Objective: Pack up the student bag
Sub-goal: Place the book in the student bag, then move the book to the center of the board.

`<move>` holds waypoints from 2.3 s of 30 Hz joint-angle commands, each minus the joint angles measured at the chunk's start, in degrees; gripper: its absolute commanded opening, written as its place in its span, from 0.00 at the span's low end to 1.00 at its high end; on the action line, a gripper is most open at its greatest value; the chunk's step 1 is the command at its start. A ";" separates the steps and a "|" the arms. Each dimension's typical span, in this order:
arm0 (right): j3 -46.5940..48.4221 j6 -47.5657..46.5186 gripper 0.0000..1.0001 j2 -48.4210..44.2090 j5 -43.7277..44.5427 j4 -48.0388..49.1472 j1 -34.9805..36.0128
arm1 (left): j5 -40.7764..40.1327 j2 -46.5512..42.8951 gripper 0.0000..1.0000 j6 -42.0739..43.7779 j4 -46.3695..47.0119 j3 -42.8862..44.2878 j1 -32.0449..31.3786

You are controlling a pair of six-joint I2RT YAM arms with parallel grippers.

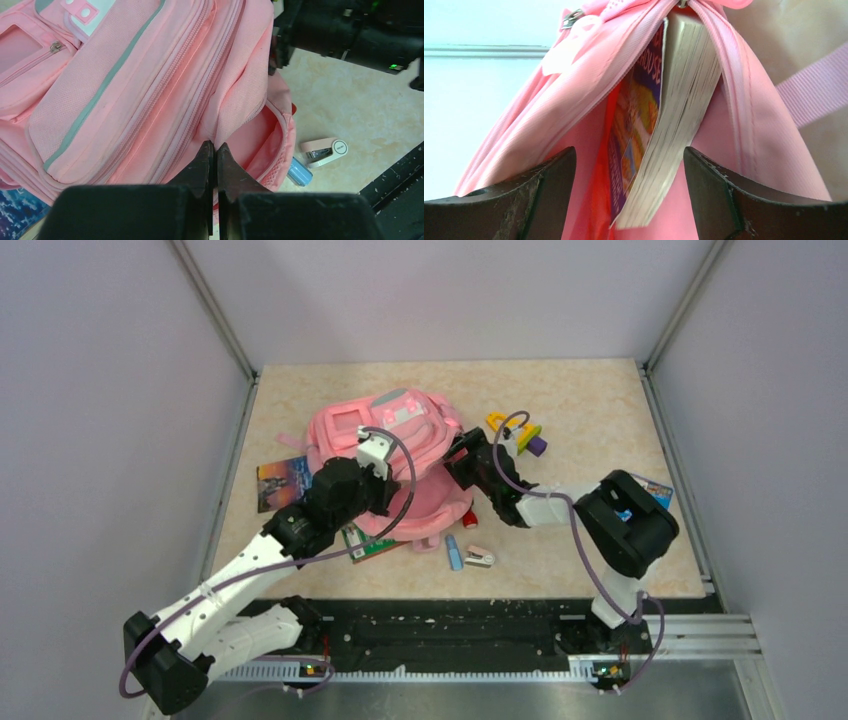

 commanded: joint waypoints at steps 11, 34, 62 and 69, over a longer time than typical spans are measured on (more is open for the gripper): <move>-20.46 -17.68 0.81 -35.09 8.82 -18.29 2.05 | -5.27 -2.08 0.00 -1.35 3.93 1.69 -0.43; -17.59 -47.61 0.99 -43.79 6.03 -46.08 -59.69 | -4.36 -1.18 0.00 -2.12 3.21 1.92 -0.47; -14.05 -55.07 0.58 -17.78 -20.98 -37.51 -55.73 | 8.23 -0.81 0.27 3.88 3.31 2.69 -1.00; -9.23 -57.71 0.48 -12.35 -19.55 -41.45 -48.19 | 10.36 -0.42 0.63 5.52 0.93 5.09 -1.30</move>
